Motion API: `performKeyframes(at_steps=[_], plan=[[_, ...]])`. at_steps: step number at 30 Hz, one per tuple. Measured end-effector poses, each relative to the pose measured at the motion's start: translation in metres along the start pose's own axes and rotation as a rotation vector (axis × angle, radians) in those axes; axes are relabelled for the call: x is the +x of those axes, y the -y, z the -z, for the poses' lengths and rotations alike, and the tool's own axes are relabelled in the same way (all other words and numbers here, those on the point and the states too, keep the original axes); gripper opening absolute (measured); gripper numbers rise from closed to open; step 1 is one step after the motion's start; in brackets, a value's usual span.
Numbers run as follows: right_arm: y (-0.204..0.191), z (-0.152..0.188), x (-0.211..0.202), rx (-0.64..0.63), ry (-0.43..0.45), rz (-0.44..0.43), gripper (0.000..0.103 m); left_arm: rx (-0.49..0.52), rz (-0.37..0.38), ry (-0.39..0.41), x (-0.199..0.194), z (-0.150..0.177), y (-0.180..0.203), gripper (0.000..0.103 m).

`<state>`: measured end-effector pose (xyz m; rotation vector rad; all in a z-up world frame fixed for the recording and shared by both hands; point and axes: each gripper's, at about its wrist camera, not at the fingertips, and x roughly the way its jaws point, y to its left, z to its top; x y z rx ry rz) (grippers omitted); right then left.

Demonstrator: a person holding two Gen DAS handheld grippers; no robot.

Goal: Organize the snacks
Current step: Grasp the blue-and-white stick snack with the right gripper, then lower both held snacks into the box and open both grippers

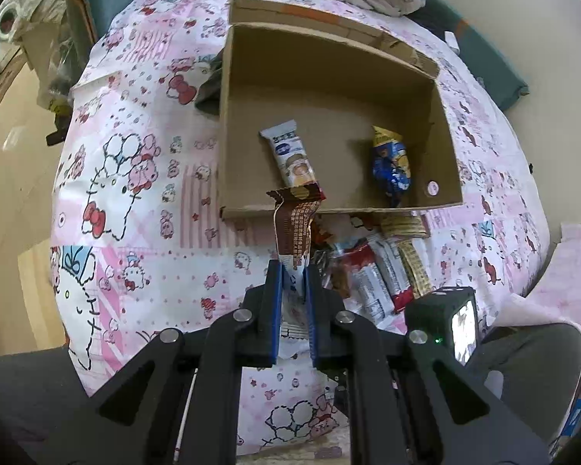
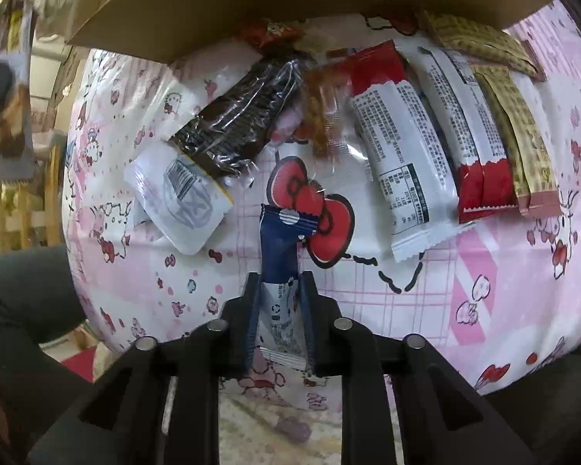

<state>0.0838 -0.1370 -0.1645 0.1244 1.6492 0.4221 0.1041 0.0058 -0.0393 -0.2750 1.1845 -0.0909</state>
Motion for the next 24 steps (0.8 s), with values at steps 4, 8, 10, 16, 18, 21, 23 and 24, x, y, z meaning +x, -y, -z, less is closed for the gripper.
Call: performKeyframes(at_steps=[4,8,10,16,18,21,23,24], plan=[[0.011,0.01,-0.027,0.057,0.048,-0.115,0.019,0.01,0.006,0.003,-0.001,-0.002,0.004,0.009],[0.024,0.015,-0.072,0.076,0.142,-0.231,0.019,0.021,-0.008,0.008,-0.001,-0.002,0.004,0.009],[0.029,0.012,-0.093,0.072,0.191,-0.275,0.019,0.015,-0.002,0.005,-0.002,-0.003,0.003,0.009],[0.042,-0.01,-0.161,0.012,0.368,-0.334,0.019,0.038,-0.009,0.034,-0.014,-0.02,0.012,0.009],[0.044,-0.023,-0.178,-0.006,0.413,-0.339,0.019,0.056,-0.024,0.051,-0.017,-0.032,0.018,0.009],[0.048,-0.047,-0.193,-0.008,0.457,-0.357,0.019,0.078,-0.048,0.068,-0.018,-0.053,0.023,0.009],[0.047,-0.064,-0.197,-0.013,0.485,-0.355,0.019,0.08,-0.056,0.086,-0.016,-0.066,0.024,0.009],[0.049,-0.072,-0.2,-0.016,0.501,-0.353,0.019,0.085,-0.058,0.096,-0.014,-0.074,0.025,0.009]])
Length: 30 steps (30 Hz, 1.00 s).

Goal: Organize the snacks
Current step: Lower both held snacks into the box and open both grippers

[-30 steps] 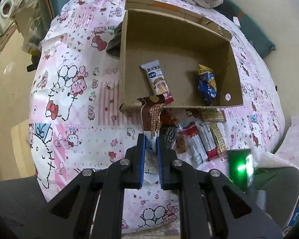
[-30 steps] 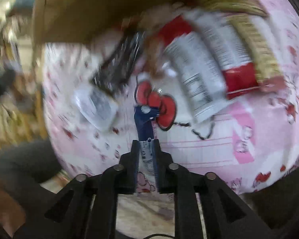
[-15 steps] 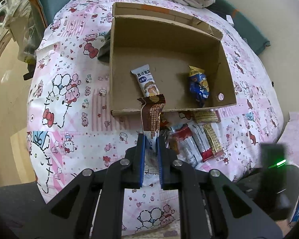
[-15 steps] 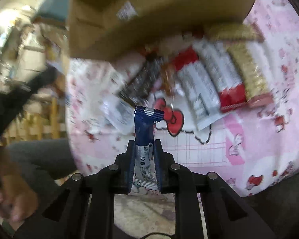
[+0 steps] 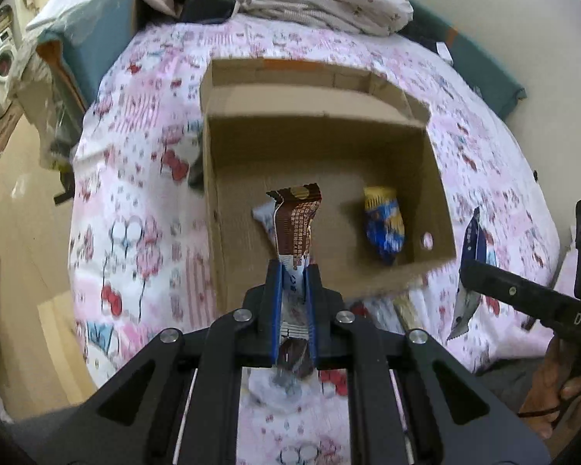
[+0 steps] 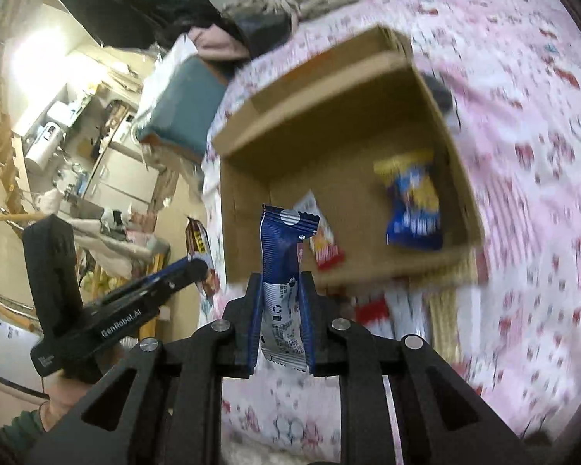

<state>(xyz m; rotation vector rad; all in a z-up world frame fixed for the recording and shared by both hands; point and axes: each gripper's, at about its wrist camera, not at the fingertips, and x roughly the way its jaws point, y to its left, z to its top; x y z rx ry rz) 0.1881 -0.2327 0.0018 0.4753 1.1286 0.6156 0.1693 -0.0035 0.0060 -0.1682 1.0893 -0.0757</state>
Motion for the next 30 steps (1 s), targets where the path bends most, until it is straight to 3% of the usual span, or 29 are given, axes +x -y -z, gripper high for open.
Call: performKeyframes(at_steps=[7,11,13,17,30], plan=[[0.008,-0.033,0.019,-0.008,0.075,0.003,0.019,0.06,-0.051,0.067,0.029,-0.032,0.008,0.01],[0.022,-0.028,0.031,-0.038,0.126,0.017,0.019,0.03,-0.087,0.109,0.051,-0.034,-0.002,0.01],[0.029,-0.02,0.037,-0.045,0.148,0.071,0.019,0.018,-0.082,0.099,0.062,-0.033,-0.007,0.01],[0.038,-0.018,0.052,-0.045,0.109,0.145,0.019,0.039,-0.101,0.135,0.071,-0.026,-0.01,0.011],[0.045,-0.016,0.071,-0.017,0.035,0.158,0.019,0.067,-0.103,0.124,0.077,-0.023,-0.004,0.012]])
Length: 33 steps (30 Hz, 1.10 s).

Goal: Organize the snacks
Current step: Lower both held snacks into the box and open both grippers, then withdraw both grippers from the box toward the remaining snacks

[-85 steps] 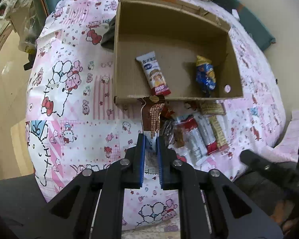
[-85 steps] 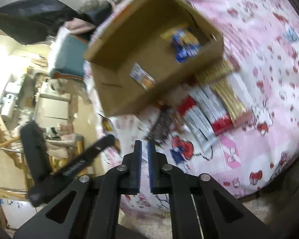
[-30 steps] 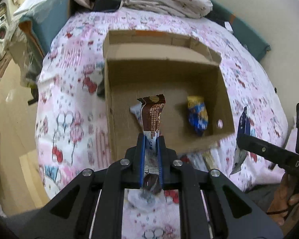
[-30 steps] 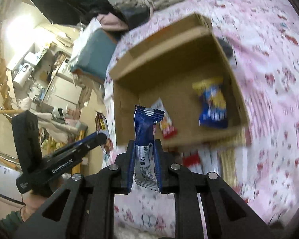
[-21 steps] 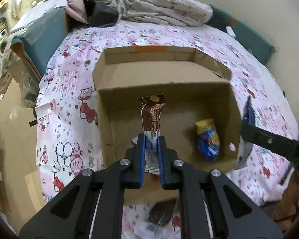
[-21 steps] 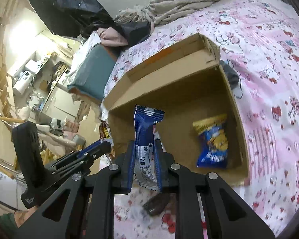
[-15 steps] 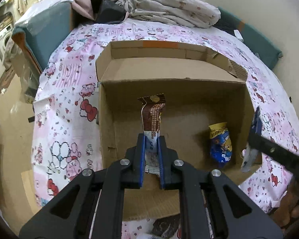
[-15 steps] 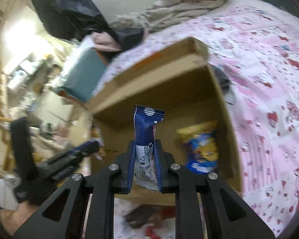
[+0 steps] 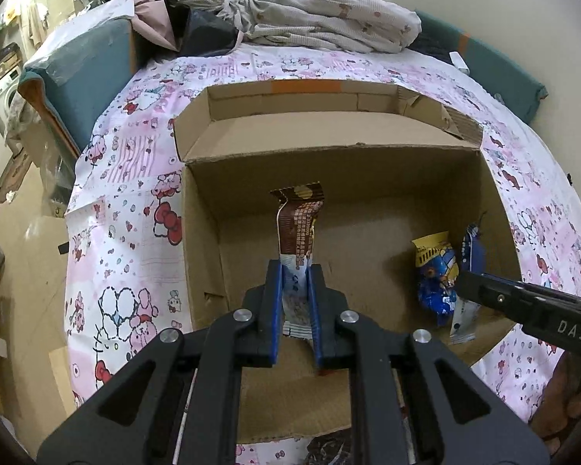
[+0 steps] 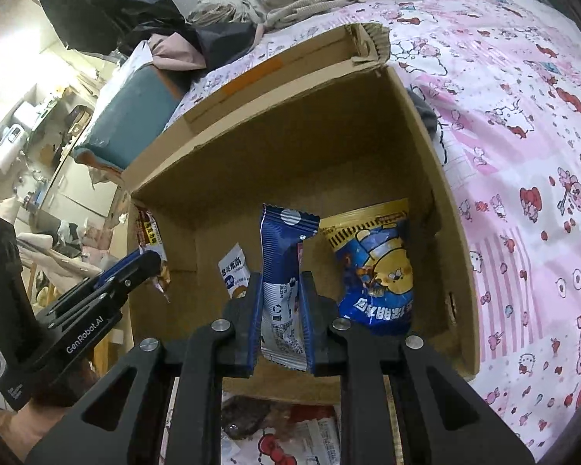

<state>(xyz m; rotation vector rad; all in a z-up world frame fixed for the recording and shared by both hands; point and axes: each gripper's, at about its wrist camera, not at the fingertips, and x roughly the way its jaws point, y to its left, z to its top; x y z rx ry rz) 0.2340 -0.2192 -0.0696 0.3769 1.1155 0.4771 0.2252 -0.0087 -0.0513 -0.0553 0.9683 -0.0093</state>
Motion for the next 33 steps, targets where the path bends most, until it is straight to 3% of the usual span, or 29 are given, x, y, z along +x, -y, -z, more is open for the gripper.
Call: performKeyframes(at_steps=[12,15,16,17,18,19,20,33], plan=[[0.002,-0.002,0.002,0.034,-0.018,-0.017,0.023,0.029,0.015,-0.029,0.003,0.005,0.007,0.014],[0.001,-0.004,0.0,0.028,-0.008,-0.016,0.027,0.032,0.022,-0.023,0.0,0.005,0.008,0.039],[0.001,-0.005,-0.002,0.026,-0.003,-0.006,0.03,0.03,0.021,-0.016,-0.001,0.005,0.008,0.055],[0.0,-0.005,-0.003,0.027,0.004,0.002,0.052,0.029,0.021,-0.005,-0.004,0.005,0.008,0.066],[0.0,-0.005,-0.006,0.027,0.023,0.026,0.083,0.03,0.024,0.001,-0.006,0.005,0.009,0.07],[0.0,-0.005,-0.009,0.025,0.054,0.05,0.093,0.037,0.031,0.005,-0.008,0.004,0.01,0.074],[0.0,-0.005,-0.014,0.018,0.093,0.077,0.097,0.05,0.029,0.006,-0.009,0.004,0.011,0.074],[-0.009,-0.007,-0.026,-0.01,0.122,0.054,0.097,0.011,0.054,0.037,-0.023,0.003,0.004,0.075]])
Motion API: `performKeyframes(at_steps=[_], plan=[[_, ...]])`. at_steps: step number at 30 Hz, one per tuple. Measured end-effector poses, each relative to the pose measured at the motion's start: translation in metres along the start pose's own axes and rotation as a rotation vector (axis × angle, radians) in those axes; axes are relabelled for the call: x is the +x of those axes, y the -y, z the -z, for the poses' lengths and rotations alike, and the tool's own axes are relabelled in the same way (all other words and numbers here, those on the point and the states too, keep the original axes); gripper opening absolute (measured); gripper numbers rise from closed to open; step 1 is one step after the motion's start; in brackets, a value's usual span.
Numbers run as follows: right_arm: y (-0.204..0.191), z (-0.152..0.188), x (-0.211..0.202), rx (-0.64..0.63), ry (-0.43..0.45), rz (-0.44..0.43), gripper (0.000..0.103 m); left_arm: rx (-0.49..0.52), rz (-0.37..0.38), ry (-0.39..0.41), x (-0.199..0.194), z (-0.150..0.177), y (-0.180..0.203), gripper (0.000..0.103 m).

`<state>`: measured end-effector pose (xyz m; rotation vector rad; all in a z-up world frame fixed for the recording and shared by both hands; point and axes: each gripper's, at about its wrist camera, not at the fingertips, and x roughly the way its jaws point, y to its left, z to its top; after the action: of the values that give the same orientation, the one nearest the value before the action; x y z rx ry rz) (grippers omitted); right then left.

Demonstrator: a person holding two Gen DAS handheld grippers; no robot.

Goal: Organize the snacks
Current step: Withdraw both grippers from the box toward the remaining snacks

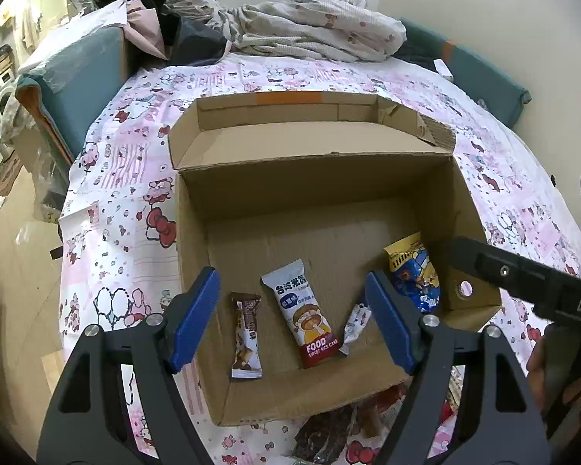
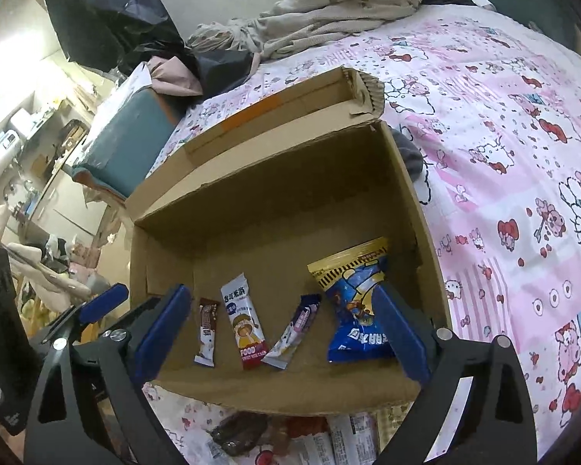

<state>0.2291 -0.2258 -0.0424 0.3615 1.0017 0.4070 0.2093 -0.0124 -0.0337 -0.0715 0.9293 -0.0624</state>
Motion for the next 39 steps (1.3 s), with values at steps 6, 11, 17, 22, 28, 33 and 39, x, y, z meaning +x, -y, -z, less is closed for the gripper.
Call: performKeyframes(at_steps=[6,11,17,22,28,33,39], plan=[[-0.01,0.0,-0.017,-0.055,0.073,0.003,0.097,0.024,0.022,0.022,-0.014,0.004,0.001,0.075],[-0.014,0.005,-0.034,-0.075,0.095,0.016,0.097,0.007,0.024,0.053,-0.03,0.004,-0.003,0.075],[-0.01,0.018,-0.056,-0.05,0.087,0.007,0.097,-0.01,0.027,0.056,-0.047,0.012,-0.005,0.075],[-0.01,0.032,-0.077,-0.092,0.101,0.033,0.097,-0.02,0.049,0.043,-0.057,0.022,-0.01,0.075],[0.0,0.051,-0.09,-0.047,0.085,0.03,0.097,-0.042,0.033,0.04,-0.072,0.035,-0.016,0.075],[0.01,0.068,-0.093,0.013,0.047,0.041,0.097,-0.069,0.013,-0.005,-0.075,0.05,-0.024,0.075],[0.026,0.09,-0.081,0.117,-0.05,0.067,0.097,-0.1,-0.004,-0.107,-0.069,0.071,-0.037,0.075]])
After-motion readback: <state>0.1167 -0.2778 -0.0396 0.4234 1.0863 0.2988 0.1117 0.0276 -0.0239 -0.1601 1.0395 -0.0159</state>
